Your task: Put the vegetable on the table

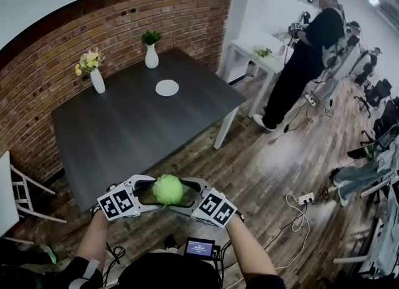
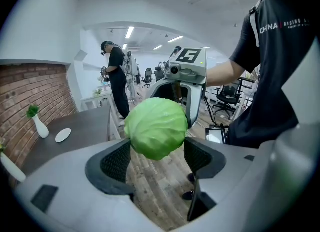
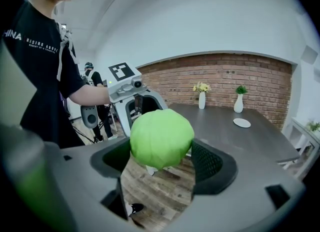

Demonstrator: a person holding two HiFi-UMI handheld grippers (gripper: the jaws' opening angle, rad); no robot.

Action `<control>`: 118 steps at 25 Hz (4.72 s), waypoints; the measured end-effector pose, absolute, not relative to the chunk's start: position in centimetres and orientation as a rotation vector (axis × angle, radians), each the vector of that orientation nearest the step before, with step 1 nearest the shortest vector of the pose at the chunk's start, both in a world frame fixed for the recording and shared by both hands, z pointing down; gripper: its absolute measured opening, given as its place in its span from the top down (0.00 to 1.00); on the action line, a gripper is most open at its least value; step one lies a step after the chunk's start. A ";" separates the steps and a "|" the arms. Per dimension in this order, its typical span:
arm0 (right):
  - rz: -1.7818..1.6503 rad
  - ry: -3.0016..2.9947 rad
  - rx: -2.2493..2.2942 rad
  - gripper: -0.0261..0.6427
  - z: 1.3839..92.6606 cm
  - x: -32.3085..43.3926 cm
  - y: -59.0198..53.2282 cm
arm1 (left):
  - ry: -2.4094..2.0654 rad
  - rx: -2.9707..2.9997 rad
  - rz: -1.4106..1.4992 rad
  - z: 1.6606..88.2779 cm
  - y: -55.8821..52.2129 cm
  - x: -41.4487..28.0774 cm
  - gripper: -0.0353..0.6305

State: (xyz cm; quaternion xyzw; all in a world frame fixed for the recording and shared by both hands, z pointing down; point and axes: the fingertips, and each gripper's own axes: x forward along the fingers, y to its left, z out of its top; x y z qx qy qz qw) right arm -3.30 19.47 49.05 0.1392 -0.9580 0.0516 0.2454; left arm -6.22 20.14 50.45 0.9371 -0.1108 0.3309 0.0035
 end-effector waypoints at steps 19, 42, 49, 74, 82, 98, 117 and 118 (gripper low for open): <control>0.122 -2.639 0.245 0.41 49.4 1.8 2.6 | -0.486 2.875 1.032 50.6 3.5 -0.9 0.47; 0.139 -2.641 0.158 0.41 50.1 2.6 -10.9 | -0.546 2.824 1.020 51.4 -9.9 -0.1 0.47; 0.119 -2.625 0.180 0.41 49.9 0.4 -17.0 | -0.533 2.844 0.998 51.3 -15.9 -2.4 0.47; 0.132 -2.595 0.112 0.41 50.8 -4.1 -28.5 | -0.576 2.802 0.957 52.1 -27.3 -6.8 0.47; 0.106 -2.601 0.015 0.41 50.6 -3.7 -30.8 | -0.681 2.751 0.962 52.0 -29.4 -6.3 0.47; 0.100 -2.618 -0.125 0.41 51.8 -1.5 -35.8 | -0.793 2.644 0.987 53.4 -34.2 -3.9 0.47; 0.133 -2.583 -0.147 0.41 57.1 -5.9 -45.2 | -0.778 2.591 1.023 58.6 -43.5 -8.3 0.47; 0.128 -2.579 -0.143 0.41 57.4 -6.2 -45.8 | -0.774 2.591 1.021 59.0 -44.1 -8.6 0.47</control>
